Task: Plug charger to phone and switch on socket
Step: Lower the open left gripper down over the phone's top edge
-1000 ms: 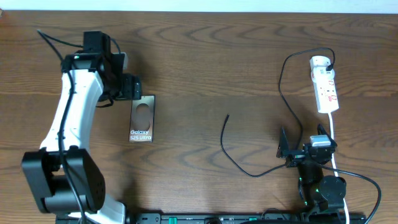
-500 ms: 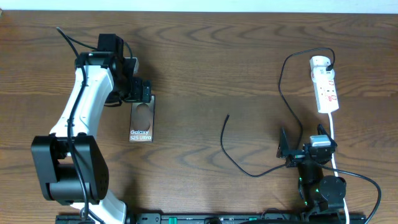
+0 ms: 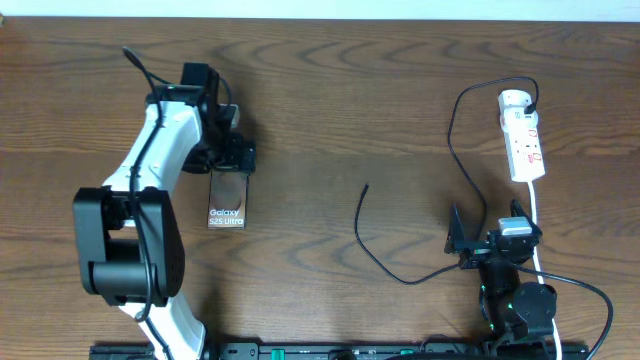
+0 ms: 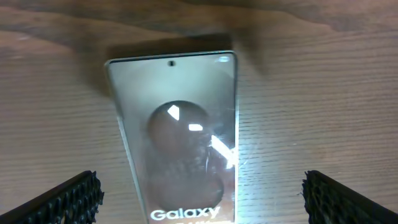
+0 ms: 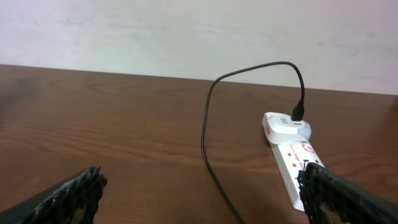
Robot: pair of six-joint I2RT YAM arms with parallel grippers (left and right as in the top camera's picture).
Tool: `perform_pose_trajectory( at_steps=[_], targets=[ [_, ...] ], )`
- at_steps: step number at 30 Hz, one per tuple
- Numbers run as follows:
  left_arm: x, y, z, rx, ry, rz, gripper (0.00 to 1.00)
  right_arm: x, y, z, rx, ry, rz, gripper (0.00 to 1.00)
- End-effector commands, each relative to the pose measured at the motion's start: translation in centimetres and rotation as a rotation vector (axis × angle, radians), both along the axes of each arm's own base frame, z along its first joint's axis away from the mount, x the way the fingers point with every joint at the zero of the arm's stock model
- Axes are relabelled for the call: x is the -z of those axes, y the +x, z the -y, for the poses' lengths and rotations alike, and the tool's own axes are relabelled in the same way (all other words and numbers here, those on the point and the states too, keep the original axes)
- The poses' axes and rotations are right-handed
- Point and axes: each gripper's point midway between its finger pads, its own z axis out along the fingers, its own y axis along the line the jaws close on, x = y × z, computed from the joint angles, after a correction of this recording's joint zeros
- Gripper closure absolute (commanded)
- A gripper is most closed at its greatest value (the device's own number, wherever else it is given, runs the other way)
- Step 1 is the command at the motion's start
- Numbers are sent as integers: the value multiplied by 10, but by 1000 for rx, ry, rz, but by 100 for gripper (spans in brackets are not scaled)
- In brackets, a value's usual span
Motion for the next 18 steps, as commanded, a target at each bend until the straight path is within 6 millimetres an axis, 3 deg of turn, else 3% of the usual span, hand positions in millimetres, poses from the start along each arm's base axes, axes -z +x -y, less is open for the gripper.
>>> perform_pose_trajectory(
  at_steps=[1,18],
  targets=[
    [8,-5,2,15,-3,-27,2,0,0,0,4,13,-1,1],
    [17,-10,-6,5,44,-51,2,0,0,0,4,13,-1,1]
  ],
)
